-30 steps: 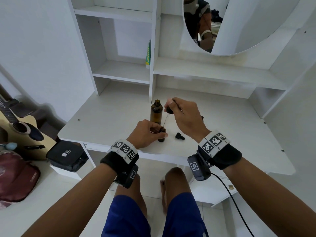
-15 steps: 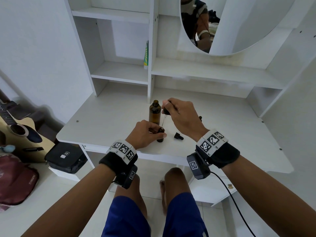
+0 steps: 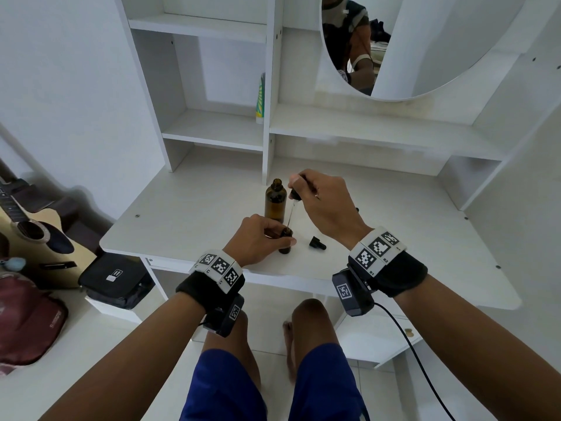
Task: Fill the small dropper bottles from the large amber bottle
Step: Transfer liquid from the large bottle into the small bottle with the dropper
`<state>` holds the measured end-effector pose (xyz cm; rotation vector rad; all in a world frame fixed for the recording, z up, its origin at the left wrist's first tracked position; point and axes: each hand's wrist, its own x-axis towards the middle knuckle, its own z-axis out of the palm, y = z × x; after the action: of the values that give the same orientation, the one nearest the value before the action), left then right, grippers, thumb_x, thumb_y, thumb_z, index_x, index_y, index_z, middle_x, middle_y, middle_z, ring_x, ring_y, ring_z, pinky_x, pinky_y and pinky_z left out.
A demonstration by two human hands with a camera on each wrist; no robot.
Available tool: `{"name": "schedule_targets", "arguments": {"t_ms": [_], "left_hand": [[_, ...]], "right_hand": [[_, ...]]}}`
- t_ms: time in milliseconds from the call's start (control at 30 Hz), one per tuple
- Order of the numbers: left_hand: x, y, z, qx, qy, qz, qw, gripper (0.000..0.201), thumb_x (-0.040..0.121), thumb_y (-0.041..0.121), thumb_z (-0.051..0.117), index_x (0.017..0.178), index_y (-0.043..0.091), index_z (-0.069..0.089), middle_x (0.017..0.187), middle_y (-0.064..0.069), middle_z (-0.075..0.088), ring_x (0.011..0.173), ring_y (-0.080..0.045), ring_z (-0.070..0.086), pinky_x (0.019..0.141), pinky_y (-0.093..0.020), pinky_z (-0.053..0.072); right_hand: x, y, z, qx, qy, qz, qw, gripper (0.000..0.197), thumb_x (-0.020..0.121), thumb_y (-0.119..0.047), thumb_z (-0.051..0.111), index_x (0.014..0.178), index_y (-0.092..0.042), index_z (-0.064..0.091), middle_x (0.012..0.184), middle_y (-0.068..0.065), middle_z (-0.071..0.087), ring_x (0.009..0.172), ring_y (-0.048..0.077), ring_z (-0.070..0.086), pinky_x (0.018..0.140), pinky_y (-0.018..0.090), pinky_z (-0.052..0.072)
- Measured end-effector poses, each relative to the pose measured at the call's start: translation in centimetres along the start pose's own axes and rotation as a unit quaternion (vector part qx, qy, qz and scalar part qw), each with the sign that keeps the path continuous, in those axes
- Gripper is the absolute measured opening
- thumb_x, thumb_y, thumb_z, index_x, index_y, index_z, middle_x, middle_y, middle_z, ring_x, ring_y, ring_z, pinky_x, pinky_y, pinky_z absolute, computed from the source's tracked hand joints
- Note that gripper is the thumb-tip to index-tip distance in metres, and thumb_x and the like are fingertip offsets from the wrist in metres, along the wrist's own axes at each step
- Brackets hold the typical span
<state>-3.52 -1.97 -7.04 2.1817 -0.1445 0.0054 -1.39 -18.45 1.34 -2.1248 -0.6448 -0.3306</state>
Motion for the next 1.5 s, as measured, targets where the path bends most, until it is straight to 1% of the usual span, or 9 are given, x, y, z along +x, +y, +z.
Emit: {"name": "schedule_targets", "arguments": {"t_ms": [100, 267, 433, 600, 700, 933, 1200, 1333, 1500], "left_hand": [[0.0, -0.1, 0.0, -0.005, 0.000, -0.003, 1.000, 0.031, 0.076, 0.037, 0.080, 0.101, 0.020, 0.078, 0.093, 0.004, 0.075, 0.086, -0.006, 0.069, 0.083, -0.022, 0.053], [0.1, -0.2, 0.0, -0.003, -0.005, -0.011, 1.000, 0.032, 0.076, 0.039, 0.080, 0.102, 0.020, 0.077, 0.093, 0.004, 0.074, 0.086, -0.006, 0.068, 0.080, -0.020, 0.051], [0.1, -0.1, 0.1, -0.005, -0.002, -0.010, 1.000, 0.031, 0.077, 0.038, 0.079, 0.101, 0.019, 0.077, 0.093, 0.003, 0.074, 0.086, -0.006, 0.068, 0.075, -0.013, 0.047], [0.1, -0.1, 0.1, -0.005, -0.003, -0.015, 1.000, 0.031, 0.078, 0.037, 0.079, 0.102, 0.018, 0.077, 0.094, 0.003, 0.074, 0.086, -0.007, 0.067, 0.070, -0.009, 0.043], [0.1, -0.1, 0.1, -0.009, -0.001, -0.015, 1.000, 0.031, 0.077, 0.037, 0.079, 0.101, 0.018, 0.077, 0.094, 0.003, 0.074, 0.085, -0.006, 0.067, 0.071, -0.010, 0.044], [0.1, -0.2, 0.1, -0.008, 0.002, -0.006, 1.000, 0.029, 0.077, 0.037, 0.079, 0.100, 0.019, 0.077, 0.094, 0.003, 0.074, 0.086, -0.007, 0.068, 0.075, -0.012, 0.048], [0.2, -0.3, 0.2, -0.009, 0.001, -0.007, 1.000, 0.030, 0.077, 0.038, 0.079, 0.101, 0.020, 0.077, 0.094, 0.003, 0.075, 0.085, -0.006, 0.067, 0.076, -0.014, 0.049], [0.1, -0.3, 0.2, -0.010, 0.003, -0.009, 1.000, 0.031, 0.077, 0.038, 0.080, 0.101, 0.019, 0.077, 0.093, 0.002, 0.075, 0.085, -0.007, 0.068, 0.078, -0.017, 0.051], [0.1, -0.3, 0.2, -0.008, 0.005, -0.002, 1.000, 0.030, 0.077, 0.036, 0.080, 0.101, 0.018, 0.078, 0.094, 0.002, 0.075, 0.085, -0.007, 0.068, 0.075, -0.012, 0.049]], "right_hand": [[0.7, -0.7, -0.5, 0.013, 0.028, -0.009, 0.999, 0.038, 0.103, -0.034, 0.047, 0.089, -0.005, 0.068, 0.076, 0.004, 0.072, 0.072, 0.020, 0.068, 0.073, 0.039, 0.055], [3.5, -1.6, -1.4, -0.003, 0.075, -0.044, 0.996, 0.035, 0.104, -0.030, 0.046, 0.089, -0.006, 0.068, 0.076, -0.003, 0.069, 0.067, 0.002, 0.061, 0.061, 0.010, 0.042], [5.9, -2.1, -1.3, 0.012, 0.103, -0.070, 0.992, 0.039, 0.104, -0.030, 0.044, 0.093, -0.002, 0.068, 0.080, 0.004, 0.072, 0.076, 0.016, 0.068, 0.070, 0.028, 0.052], [7.0, -1.9, -0.1, 0.001, 0.086, -0.072, 0.994, 0.037, 0.104, -0.029, 0.044, 0.090, -0.004, 0.067, 0.077, 0.002, 0.070, 0.072, 0.014, 0.064, 0.068, 0.021, 0.048], [7.0, -1.5, 0.5, 0.005, 0.084, -0.070, 0.994, 0.040, 0.105, -0.030, 0.041, 0.087, -0.003, 0.064, 0.077, 0.007, 0.069, 0.071, 0.021, 0.063, 0.069, 0.027, 0.048], [6.8, -1.3, 0.7, 0.018, 0.093, -0.081, 0.992, 0.040, 0.106, -0.028, 0.040, 0.087, -0.001, 0.062, 0.076, 0.008, 0.067, 0.072, 0.023, 0.063, 0.072, 0.036, 0.050], [6.2, -0.4, 0.9, -0.005, 0.072, -0.084, 0.994, 0.035, 0.105, -0.027, 0.041, 0.085, -0.006, 0.061, 0.074, 0.002, 0.066, 0.066, 0.014, 0.060, 0.062, 0.016, 0.044], [6.0, 0.9, 2.2, -0.036, 0.011, -0.052, 0.998, 0.040, 0.104, -0.031, 0.041, 0.086, -0.004, 0.064, 0.077, 0.009, 0.069, 0.071, 0.025, 0.064, 0.068, 0.036, 0.050], [5.5, 2.0, 3.6, -0.035, -0.003, -0.031, 0.999, 0.036, 0.104, -0.024, 0.041, 0.092, -0.006, 0.070, 0.085, 0.008, 0.072, 0.079, 0.023, 0.065, 0.078, 0.036, 0.053]]}}
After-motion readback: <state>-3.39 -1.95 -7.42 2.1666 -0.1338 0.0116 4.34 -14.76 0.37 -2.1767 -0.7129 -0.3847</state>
